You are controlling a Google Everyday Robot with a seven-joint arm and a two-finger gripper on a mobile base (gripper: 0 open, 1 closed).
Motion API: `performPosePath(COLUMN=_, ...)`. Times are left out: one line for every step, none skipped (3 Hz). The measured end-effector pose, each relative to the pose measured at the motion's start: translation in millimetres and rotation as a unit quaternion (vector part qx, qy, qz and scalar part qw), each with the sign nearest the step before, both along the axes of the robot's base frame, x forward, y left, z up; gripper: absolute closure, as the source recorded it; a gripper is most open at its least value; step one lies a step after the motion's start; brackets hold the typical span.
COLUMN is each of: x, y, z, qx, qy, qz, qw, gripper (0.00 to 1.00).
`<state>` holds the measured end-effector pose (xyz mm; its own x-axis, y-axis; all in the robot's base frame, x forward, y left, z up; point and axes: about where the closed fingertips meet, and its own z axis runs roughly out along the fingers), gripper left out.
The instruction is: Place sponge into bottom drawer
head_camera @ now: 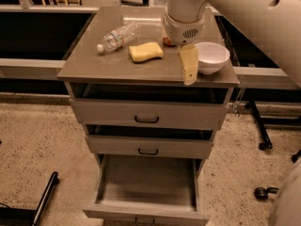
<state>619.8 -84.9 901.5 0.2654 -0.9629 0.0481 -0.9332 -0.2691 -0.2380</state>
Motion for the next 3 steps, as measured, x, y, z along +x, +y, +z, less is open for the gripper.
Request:
performPosePath(x=20, y=0, z=2, qx=0.003, qy=-0.017, qz=0.008, qw=0.9998, gripper=0.00)
performPosePath(x=81, y=5, z=-7, qx=0.019, qy=-0.072, qz=0.003, qw=0.9973, gripper=0.00)
performPosePath(x=80, y=5, z=-7, qx=0.018, qy=-0.071, qz=0.003, qw=0.9973, gripper=0.00)
